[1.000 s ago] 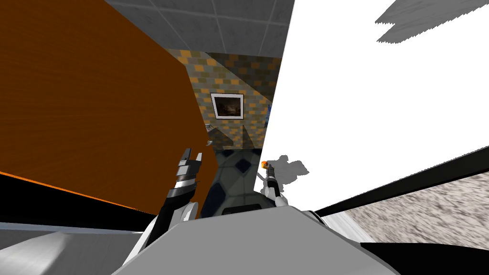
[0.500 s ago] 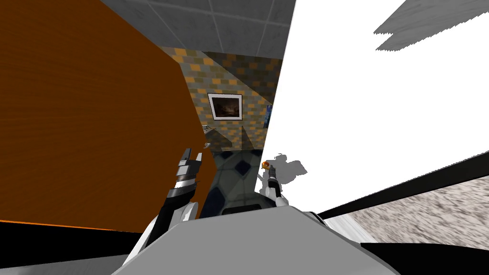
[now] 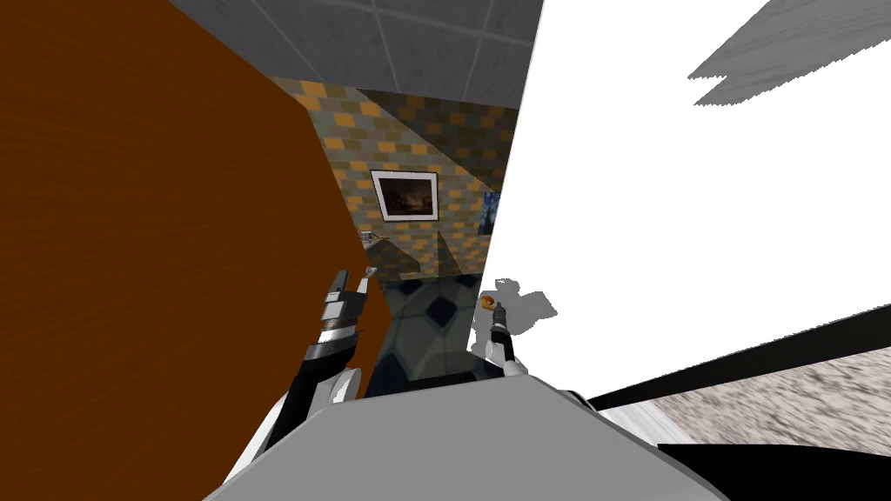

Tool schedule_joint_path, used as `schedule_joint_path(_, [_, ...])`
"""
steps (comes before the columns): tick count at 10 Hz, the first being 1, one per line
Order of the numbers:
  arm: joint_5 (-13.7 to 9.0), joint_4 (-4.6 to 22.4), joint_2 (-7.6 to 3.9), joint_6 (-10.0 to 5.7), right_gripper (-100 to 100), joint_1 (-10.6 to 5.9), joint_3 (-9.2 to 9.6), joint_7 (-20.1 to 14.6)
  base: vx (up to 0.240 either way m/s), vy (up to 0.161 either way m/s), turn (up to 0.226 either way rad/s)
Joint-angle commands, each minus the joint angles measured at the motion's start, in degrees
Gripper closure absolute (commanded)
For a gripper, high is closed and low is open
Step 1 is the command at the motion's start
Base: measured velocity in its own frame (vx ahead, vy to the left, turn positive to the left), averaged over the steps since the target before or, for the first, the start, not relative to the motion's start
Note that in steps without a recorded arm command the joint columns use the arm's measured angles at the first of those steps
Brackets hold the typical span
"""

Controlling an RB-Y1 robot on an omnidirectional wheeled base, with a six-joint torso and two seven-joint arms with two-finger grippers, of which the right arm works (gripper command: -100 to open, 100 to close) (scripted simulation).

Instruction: Push the door open

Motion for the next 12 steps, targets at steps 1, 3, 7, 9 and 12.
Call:
schedule_joint_path(1, [0.0,0.0,0.0,0.0,100,0.0,0.0,0.0,0.065,0.009,-0.048])
schedule_joint_path(3, [-0.97,-0.07,-0.5,-0.27,100,0.07,-1.14,0.55,0.126,-0.009,-0.039])
schedule_joint_path(7, [-2.52,0.1,-0.94,-0.72,100,0.13,-2.79,1.42,0.171,-0.024,-0.022])
schedule_joint_path(9, [-3.48,0.21,-1.18,-1.0,100,0.16,-3.82,1.97,0.209,-0.024,-0.043])
schedule_joint_path(12, [-5.06,0.38,-1.54,-1.46,100,0.22,-5.52,2.86,0.203,-0.026,-0.039])
